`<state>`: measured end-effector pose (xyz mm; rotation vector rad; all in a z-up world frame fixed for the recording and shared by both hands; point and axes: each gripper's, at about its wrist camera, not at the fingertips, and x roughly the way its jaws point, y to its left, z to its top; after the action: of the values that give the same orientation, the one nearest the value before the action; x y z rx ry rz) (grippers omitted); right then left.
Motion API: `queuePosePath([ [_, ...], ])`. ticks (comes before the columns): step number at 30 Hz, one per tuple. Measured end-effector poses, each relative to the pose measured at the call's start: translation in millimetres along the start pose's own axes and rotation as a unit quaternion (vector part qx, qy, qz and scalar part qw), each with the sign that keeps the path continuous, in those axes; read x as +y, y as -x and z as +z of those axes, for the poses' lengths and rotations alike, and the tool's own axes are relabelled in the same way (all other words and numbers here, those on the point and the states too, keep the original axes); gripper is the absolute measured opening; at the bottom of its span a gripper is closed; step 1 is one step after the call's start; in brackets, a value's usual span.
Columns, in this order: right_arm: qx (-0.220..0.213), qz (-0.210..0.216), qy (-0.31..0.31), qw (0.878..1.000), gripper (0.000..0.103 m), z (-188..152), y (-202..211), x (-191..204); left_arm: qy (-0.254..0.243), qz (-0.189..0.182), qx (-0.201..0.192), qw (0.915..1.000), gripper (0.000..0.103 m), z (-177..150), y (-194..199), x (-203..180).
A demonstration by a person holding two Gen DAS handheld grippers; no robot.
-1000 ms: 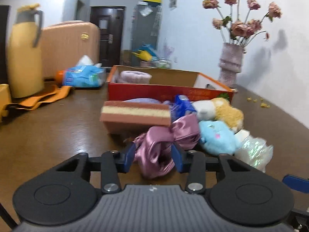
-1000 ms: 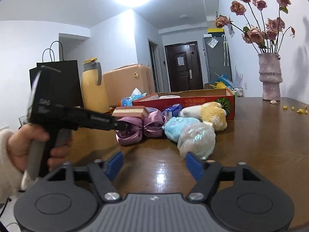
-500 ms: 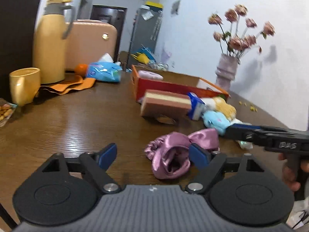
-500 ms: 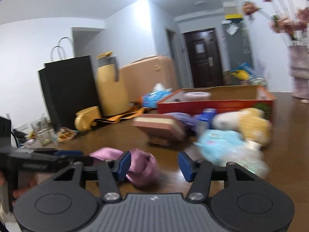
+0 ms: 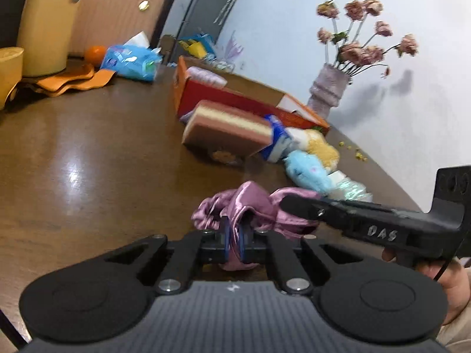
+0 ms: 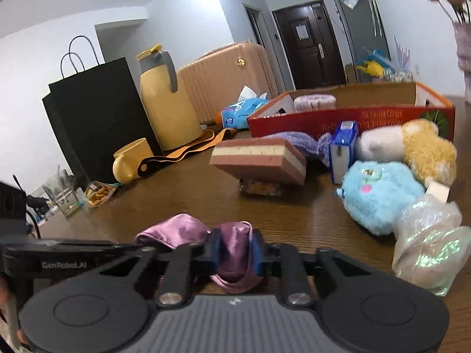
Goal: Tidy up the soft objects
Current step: 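Carry the pink scrunchies into the box beside the headband and open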
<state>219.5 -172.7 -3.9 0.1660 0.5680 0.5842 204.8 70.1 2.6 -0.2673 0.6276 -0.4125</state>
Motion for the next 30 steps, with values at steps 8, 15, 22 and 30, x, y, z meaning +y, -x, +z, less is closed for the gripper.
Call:
queuePosePath([
  [8,-0.077,0.013,-0.005,0.997,0.014,34,40,-18,-0.08,-0.023,-0.045,0.9955,0.006,57,14,-42],
  [15,-0.121,-0.01,0.031,0.992,0.014,97,54,-57,-0.114,-0.047,-0.065,0.9903,0.006,123,-23,-79],
  [22,-0.12,-0.036,0.036,0.991,0.015,197,10,-137,-0.157,-0.034,-0.043,0.986,0.006,221,-121,-106],
  [30,-0.012,-0.102,0.051,0.993,0.015,265,-106,-237,-0.095,-0.023,0.062,0.9933,0.006,288,-292,-89],
])
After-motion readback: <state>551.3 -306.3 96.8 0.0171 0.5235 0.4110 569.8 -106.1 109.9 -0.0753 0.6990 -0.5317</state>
